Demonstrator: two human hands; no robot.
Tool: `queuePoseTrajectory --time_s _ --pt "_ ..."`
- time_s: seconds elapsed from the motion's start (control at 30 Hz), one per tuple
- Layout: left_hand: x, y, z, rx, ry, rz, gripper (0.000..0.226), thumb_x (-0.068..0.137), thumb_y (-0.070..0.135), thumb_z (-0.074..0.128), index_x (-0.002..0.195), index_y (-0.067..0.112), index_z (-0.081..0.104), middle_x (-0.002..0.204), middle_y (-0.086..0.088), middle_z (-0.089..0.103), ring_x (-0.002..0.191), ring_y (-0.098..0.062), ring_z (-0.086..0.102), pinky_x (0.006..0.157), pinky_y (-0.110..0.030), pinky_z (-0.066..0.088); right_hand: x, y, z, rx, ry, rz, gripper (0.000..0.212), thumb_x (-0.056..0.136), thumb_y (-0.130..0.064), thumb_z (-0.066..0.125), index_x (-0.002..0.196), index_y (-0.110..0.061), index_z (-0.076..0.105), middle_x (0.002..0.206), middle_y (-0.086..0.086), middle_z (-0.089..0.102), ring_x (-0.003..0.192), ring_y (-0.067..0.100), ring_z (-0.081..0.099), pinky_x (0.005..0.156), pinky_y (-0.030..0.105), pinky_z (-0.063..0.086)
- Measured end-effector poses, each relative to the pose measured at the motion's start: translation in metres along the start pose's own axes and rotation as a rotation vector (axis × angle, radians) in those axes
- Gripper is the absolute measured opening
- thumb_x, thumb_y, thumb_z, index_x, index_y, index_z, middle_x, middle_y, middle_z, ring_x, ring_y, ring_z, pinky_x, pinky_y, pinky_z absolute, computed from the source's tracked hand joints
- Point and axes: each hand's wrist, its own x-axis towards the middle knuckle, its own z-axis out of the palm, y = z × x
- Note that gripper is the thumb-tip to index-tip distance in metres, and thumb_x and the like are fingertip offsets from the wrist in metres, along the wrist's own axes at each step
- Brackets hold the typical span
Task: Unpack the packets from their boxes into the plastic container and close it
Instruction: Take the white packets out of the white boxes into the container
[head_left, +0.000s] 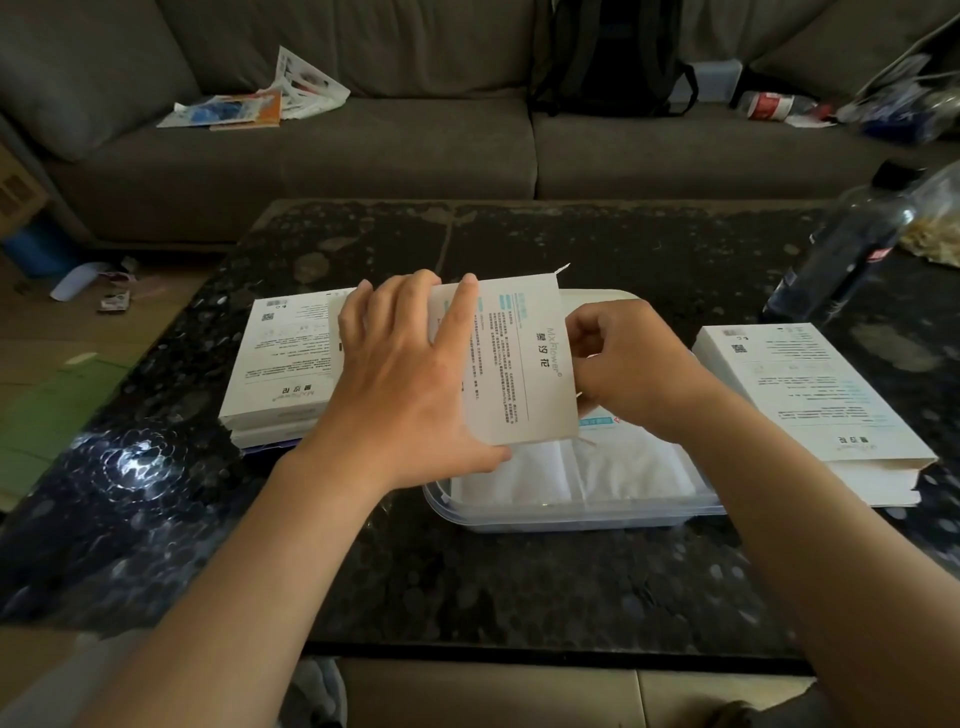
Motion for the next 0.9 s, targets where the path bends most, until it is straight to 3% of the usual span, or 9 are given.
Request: queuePoseTrajectory --time_s 0.1,0.3,0.5,0.63,0.77,0.9 --pt "0.001 -0.002 0.0 -0.007 -0.009 -0.02 0.129 0.046 0.08 0.062 0.15 0.014 0.023 0.143 -0.014 0.033 0.134 -0.035 0.03 0.117 -0.057 0.017 0.0 0.0 -0.004 0.039 0.031 -0.001 0.005 0.093 -0.015 0.07 0.093 -0.012 0.074 0.09 -0.006 0.076 0.074 0.006 0.076 0.056 0.021 0.059" --pt "0.002 -0.006 0.0 -0.022 -0.024 -0.049 0.131 0.045 0.082 0.062 0.15 0.016 0.019 0.144 -0.013 0.029 0.133 -0.033 0.027 0.116 -0.055 0.016 0.0 -0.003 -0.008 0.082 0.12 0.023 0.014 0.083 -0.032 0.077 0.083 -0.018 0.076 0.09 -0.01 0.076 0.076 0.007 0.075 0.061 0.021 0.061" --pt "0.002 -0.008 -0.003 -0.023 -0.045 -0.064 0.133 0.045 0.082 0.061 0.151 0.018 0.014 0.145 -0.011 0.025 0.133 -0.032 0.024 0.116 -0.054 0.017 -0.003 -0.009 -0.011 0.079 0.141 -0.003 0.015 0.085 -0.028 0.077 0.097 -0.021 0.069 0.093 -0.011 0.076 0.079 0.006 0.076 0.059 0.018 0.059" --pt "0.002 -0.011 -0.003 -0.025 -0.046 -0.07 0.134 0.045 0.084 0.062 0.152 0.018 0.013 0.147 -0.011 0.025 0.134 -0.032 0.024 0.116 -0.053 0.016 -0.005 -0.011 -0.017 0.186 0.109 0.043 0.012 0.09 -0.019 0.073 0.099 -0.016 0.067 0.092 -0.005 0.079 0.083 0.01 0.076 0.066 0.026 0.063" --pt "0.003 -0.015 -0.004 -0.034 -0.044 -0.094 0.135 0.046 0.085 0.061 0.153 0.02 0.012 0.15 -0.011 0.022 0.137 -0.032 0.021 0.116 -0.052 0.014 -0.005 -0.012 -0.022 0.366 0.077 0.086 0.009 0.095 -0.009 0.067 0.102 -0.007 0.063 0.097 0.005 0.079 0.091 0.022 0.077 0.082 0.046 0.062" --pt "0.004 -0.023 -0.005 -0.035 -0.027 -0.13 0.137 0.044 0.087 0.061 0.153 0.02 0.012 0.149 -0.01 0.022 0.137 -0.032 0.021 0.116 -0.052 0.015 -0.007 -0.014 -0.027 0.413 0.137 0.105 0.011 0.092 -0.011 0.07 0.098 -0.005 0.062 0.102 0.004 0.078 0.092 0.02 0.077 0.08 0.044 0.063"
